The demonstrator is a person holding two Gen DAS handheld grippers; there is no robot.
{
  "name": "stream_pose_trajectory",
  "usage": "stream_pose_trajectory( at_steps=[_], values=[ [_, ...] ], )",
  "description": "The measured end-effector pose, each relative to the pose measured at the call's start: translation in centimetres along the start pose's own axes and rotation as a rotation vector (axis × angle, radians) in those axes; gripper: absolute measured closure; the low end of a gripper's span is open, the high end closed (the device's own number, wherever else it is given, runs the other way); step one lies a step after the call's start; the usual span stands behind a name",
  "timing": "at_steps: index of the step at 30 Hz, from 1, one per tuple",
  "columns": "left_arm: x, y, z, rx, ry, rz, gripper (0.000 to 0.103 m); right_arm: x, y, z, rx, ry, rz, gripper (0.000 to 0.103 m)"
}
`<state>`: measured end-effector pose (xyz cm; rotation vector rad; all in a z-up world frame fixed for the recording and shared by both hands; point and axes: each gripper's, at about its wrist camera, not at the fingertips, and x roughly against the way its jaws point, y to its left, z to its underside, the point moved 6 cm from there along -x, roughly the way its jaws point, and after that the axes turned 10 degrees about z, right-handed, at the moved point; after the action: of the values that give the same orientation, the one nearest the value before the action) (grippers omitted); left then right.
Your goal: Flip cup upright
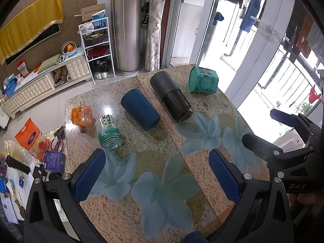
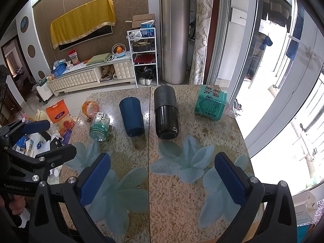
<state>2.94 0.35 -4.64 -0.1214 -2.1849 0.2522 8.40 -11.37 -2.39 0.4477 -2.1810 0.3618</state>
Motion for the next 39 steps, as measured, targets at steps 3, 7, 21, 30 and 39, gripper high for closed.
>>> stream_pose_trajectory(
  at_steps=[3, 7, 21, 30, 39],
  values=[
    [0.5, -0.2, -0.7, -0.026, -0.02, -0.007, 0.001, 0.1, -0.1, 0.0, -0.002, -0.004, -0.002, 0.0],
    [0.4, -0.7, -1.8, -0.06, -0.015, -0.016, 0.001, 0.2, -0.6, -0.1, -0.017, -0.007, -0.008, 0.0],
    [-0.7, -3.5, -7.1, -0.346, -0.03, -0.062, 0.001, -0.3, -3.4, -0.2, -0.097, 0.033, -0.009, 0.0],
    [-6.0, -8.3, -13.5, -0.651, 0.002, -0.065, 0.001, -3.0, -7.7, 0.1, -0.147, 0.091, -0.02, 0.0],
    [-14.7, -13.6, -16.8, -0.914, 0.128, 0.036, 0.001, -6.0, -13.2, 0.5, -0.201, 0.162, -0.02, 0.0]
  ],
)
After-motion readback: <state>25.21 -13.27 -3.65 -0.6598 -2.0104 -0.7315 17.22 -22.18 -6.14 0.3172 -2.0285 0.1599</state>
